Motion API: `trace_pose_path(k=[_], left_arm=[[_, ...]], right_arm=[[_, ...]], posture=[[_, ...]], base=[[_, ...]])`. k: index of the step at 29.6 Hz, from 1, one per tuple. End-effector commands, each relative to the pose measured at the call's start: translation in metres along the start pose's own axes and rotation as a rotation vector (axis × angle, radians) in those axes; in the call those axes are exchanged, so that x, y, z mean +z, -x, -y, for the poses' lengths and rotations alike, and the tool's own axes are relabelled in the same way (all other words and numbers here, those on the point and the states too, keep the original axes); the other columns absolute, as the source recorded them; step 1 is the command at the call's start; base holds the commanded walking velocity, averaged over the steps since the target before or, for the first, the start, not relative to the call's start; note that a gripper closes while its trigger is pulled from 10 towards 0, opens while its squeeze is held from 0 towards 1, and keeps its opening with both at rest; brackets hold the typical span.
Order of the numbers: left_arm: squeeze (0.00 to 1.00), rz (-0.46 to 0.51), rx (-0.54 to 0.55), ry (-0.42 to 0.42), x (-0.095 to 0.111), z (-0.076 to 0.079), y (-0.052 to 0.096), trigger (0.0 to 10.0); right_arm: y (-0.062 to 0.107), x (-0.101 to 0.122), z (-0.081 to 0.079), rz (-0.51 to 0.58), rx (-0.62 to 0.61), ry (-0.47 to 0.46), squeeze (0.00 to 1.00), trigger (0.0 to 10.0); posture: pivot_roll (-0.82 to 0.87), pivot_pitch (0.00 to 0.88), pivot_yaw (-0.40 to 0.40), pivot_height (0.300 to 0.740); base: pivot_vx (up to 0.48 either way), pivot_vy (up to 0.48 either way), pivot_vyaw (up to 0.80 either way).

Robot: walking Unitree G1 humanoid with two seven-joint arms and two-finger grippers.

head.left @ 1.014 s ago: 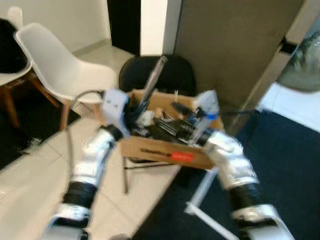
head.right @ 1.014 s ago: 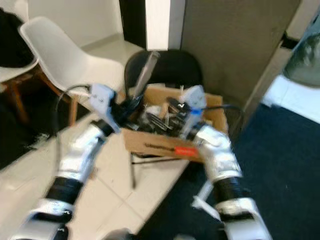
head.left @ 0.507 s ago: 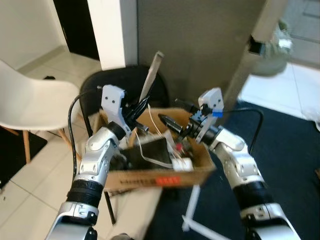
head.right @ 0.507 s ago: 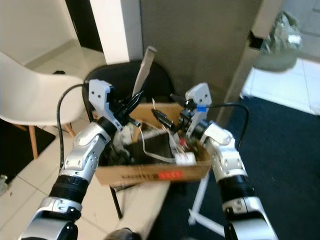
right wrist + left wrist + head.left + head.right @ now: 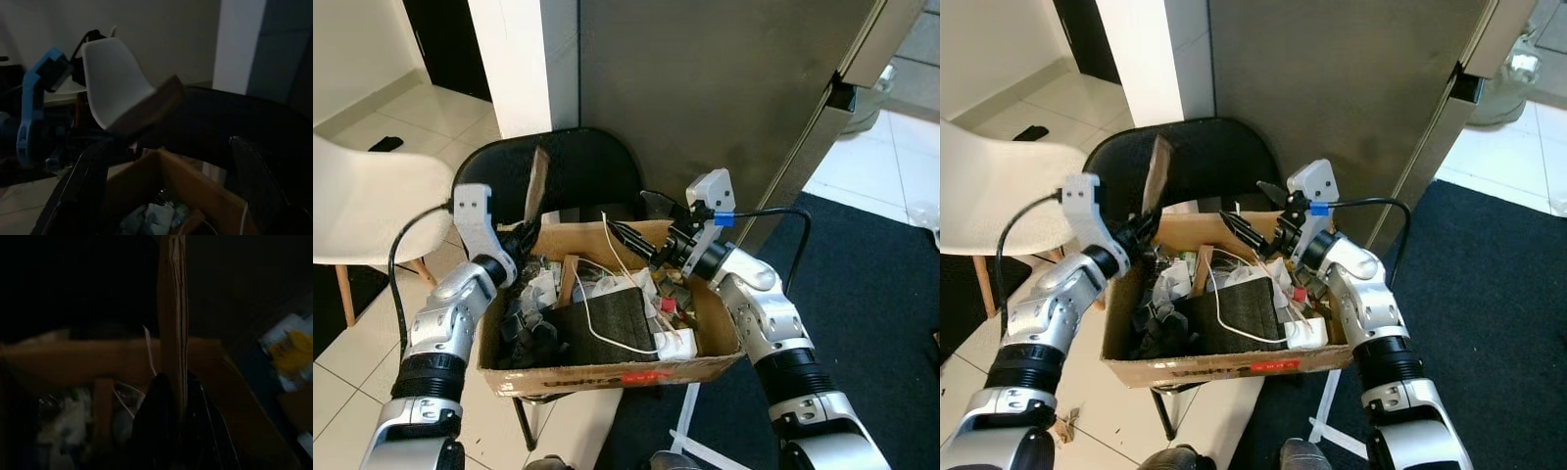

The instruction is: Picking trash to rubbish bin

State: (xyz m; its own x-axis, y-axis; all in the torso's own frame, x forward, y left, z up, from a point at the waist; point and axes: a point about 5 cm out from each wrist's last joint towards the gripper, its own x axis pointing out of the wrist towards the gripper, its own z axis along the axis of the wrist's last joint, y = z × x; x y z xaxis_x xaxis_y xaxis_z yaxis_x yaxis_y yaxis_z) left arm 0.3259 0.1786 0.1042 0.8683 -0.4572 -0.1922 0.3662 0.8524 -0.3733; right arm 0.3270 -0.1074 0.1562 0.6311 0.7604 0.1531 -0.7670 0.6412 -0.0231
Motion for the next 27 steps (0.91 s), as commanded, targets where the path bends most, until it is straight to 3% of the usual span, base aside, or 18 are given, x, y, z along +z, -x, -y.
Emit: trace_pose_path(k=[1,8,19,20,27], left_arm=[[0.00,-0.056,-0.029,-0.021,-0.003,0.000,0.003,10.0],[0.00,-0.167,0.010,-0.049,-0.011,-0.008,0.011,10.0],[0.00,-0.197,0.022,-0.060,-0.011,-0.012,0.013,10.0],[1.00,-0.196,0.022,-0.055,-0.011,-0.011,0.014,10.0],[1.00,-0.205,0.017,-0.056,-0.011,-0.011,0.015,10.0]], right_arm=[[0.006,-0.001,0.001,-0.016,0.017,0.025,0.00,10.0],[0.017,-0.001,0.000,-0.097,0.163,0.184,0.00,10.0],[0.018,-0.003,-0.005,-0.114,0.213,0.188,0.00,10.0],[0.018,-0.003,-0.005,-0.114,0.216,0.190,0.00,10.0],[0.020,-0.004,-0.006,-0.116,0.227,0.201,0.00,10.0]], posture=[[0.00,0.000,-0.024,0.740],[0.00,0.000,-0.018,0.740],[0.00,0.000,-0.015,0.740],[0.00,0.000,-0.015,0.740],[0.00,0.000,-0.015,0.740]], base=[[0.000,0.000,0.00],[0.000,0.000,0.00],[0.000,0.000,0.00],[0.000,0.000,0.00],[0.000,0.000,0.00]])
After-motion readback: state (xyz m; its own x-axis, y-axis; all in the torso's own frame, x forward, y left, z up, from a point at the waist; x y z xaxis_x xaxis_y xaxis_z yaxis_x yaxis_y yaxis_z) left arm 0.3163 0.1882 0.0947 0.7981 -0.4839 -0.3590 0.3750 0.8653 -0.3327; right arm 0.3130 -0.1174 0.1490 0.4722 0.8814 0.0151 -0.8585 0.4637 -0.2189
